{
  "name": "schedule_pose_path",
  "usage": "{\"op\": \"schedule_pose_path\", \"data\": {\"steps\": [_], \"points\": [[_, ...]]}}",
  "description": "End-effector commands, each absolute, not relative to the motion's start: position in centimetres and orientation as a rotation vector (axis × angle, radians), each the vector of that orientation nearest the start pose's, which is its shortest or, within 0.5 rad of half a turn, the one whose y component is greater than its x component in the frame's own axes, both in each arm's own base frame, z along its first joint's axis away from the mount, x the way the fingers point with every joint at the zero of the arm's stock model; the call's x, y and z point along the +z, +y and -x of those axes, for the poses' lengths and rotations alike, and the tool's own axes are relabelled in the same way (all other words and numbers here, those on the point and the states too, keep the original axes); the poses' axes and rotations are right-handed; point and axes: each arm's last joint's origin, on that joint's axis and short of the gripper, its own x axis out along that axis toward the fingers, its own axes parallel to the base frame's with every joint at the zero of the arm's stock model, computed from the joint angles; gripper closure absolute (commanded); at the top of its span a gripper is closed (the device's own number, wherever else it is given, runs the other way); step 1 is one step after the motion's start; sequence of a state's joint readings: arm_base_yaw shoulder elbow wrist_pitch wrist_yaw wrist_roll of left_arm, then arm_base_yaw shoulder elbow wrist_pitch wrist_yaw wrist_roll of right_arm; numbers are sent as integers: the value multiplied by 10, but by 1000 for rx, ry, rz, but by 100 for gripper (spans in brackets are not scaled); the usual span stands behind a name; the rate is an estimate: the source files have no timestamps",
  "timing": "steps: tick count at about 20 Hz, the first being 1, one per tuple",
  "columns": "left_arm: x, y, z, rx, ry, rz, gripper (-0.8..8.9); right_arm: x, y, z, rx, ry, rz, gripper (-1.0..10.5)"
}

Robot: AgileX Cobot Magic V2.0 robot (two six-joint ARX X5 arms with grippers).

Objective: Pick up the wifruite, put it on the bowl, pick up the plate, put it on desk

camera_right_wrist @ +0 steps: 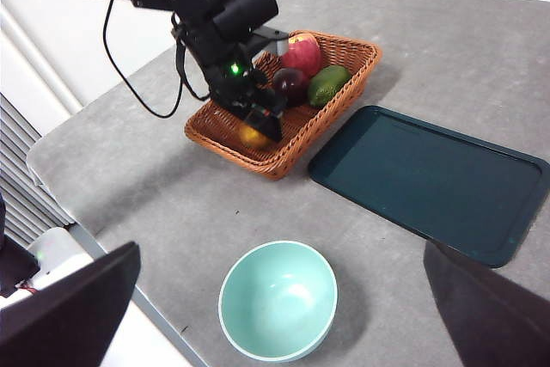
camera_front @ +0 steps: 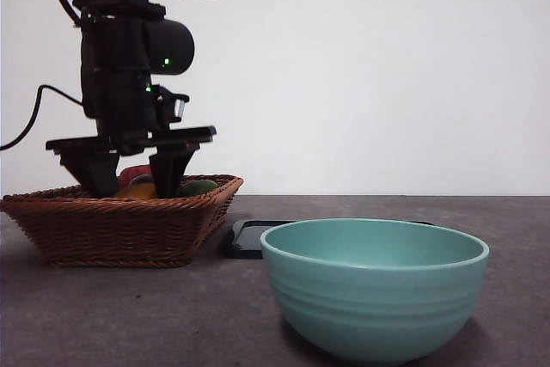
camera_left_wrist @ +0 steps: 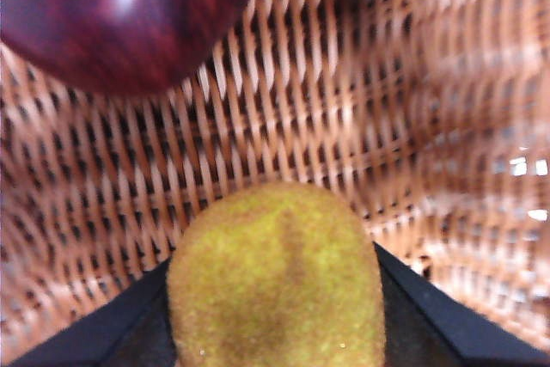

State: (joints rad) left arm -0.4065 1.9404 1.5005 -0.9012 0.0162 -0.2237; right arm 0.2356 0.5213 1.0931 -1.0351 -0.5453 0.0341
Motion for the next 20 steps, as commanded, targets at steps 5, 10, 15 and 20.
{"op": "schedule_pose_path", "data": {"steps": [5, 10, 15, 20], "points": [[263, -157, -358, -209, 1351, -79, 575, 382, 26, -42, 761, 464, -109, 350], [318, -156, -320, -257, 1340, -118, 575, 382, 26, -42, 761, 465, -109, 350], [355, -174, -266, -377, 1309, -204, 575, 382, 26, -42, 761, 465, -110, 350], [362, -214, -226, -534, 1265, -303, 575, 382, 26, -42, 761, 465, -110, 350]]}}
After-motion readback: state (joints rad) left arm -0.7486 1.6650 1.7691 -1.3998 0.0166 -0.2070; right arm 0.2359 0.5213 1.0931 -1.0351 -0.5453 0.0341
